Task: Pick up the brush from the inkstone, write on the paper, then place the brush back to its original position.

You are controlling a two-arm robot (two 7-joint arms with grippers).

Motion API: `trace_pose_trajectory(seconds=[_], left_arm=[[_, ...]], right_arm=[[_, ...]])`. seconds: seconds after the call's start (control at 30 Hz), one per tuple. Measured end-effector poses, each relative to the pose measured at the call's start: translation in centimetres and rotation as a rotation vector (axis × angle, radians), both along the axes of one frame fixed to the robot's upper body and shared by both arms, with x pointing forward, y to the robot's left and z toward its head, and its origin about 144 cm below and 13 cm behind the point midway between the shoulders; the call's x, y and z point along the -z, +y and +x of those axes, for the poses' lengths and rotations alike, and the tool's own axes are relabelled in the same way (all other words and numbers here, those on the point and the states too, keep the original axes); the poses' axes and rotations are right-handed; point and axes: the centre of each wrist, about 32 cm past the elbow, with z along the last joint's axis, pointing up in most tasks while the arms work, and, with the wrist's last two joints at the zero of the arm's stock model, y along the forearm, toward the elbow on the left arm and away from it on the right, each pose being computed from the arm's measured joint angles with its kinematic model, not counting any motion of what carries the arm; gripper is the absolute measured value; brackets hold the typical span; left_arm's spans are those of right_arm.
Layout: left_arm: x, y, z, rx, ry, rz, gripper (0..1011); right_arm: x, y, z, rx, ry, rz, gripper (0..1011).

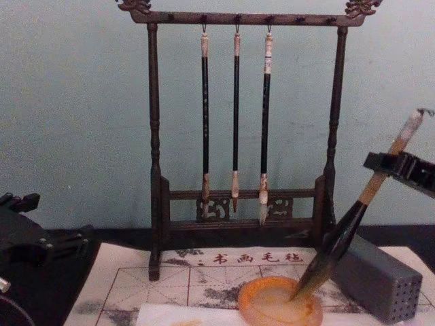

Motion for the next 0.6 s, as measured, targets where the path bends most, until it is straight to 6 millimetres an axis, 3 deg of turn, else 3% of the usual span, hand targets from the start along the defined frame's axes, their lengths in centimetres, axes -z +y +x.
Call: trace_pose_trajectory(seconds=[0.6], left_arm=[[0.0,0.0,0.0,0.0,0.0,0.0,1001]], right_arm=[[-1.4,-1.7,-4.1,-0.094,-0.169,-0.138,200]])
